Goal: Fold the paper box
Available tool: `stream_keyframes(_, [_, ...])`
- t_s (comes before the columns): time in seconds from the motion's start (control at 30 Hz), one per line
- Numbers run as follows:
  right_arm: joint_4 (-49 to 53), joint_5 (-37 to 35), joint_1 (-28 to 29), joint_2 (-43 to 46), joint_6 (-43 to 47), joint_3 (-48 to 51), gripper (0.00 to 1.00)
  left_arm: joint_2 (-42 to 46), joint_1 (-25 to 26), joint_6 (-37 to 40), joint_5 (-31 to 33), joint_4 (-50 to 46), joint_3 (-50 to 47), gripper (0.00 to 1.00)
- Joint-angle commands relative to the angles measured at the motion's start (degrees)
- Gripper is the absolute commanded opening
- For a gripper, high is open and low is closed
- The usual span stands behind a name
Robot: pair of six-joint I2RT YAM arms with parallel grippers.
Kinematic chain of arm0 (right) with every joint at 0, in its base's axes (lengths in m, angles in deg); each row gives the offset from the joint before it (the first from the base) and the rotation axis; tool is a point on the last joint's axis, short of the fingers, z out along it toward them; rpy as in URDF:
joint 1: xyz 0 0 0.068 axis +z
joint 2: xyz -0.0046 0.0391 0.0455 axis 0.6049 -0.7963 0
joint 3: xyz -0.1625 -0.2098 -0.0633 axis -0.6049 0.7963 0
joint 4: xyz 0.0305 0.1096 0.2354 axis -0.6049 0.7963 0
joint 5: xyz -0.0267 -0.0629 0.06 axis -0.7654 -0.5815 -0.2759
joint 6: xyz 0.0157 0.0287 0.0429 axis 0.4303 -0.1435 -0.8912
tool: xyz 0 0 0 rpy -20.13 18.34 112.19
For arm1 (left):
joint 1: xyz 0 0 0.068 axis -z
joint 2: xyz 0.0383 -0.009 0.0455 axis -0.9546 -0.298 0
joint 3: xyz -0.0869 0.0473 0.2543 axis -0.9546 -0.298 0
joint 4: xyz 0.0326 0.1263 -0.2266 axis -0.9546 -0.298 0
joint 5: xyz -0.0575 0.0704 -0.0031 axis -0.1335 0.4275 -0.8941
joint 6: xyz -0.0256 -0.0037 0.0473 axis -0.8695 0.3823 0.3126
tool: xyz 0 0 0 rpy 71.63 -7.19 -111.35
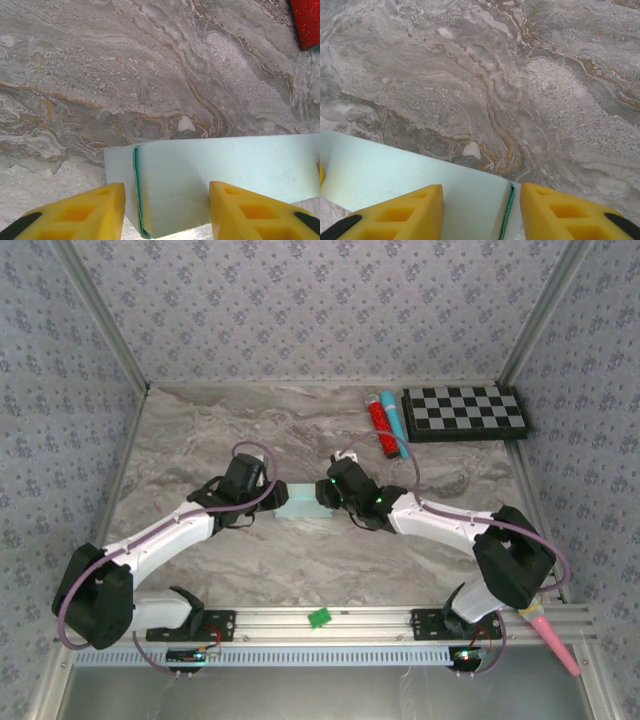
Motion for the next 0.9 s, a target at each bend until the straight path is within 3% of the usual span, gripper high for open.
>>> stream_keyframes(0.0, [6.8,-2.6,0.2,0.6,0.7,1.0,0.47,-1.1,0.2,-0.1,3.3,-8.7,-3.1,0.46])
stream_keyframes(0.27, [10.9,-2.6,-0.4,1.5,2.8,-4.0,0.52,-1.1,0.3,-0.4,4.0,-8.7,-3.4,0.46])
stream_keyframes(0.6, [9.8,-1.7,-0.3,3.0,-0.3,2.2,0.46,-1.1,0.6,-0.8,4.2,-8.7,-4.0,0.46])
stream_keyframes(0.87, [7.4,-1.6,-0.4,2.4,-3.6,7.6,0.35,-1.4,0.9,-1.3,4.7,-7.9,-5.8,0.44])
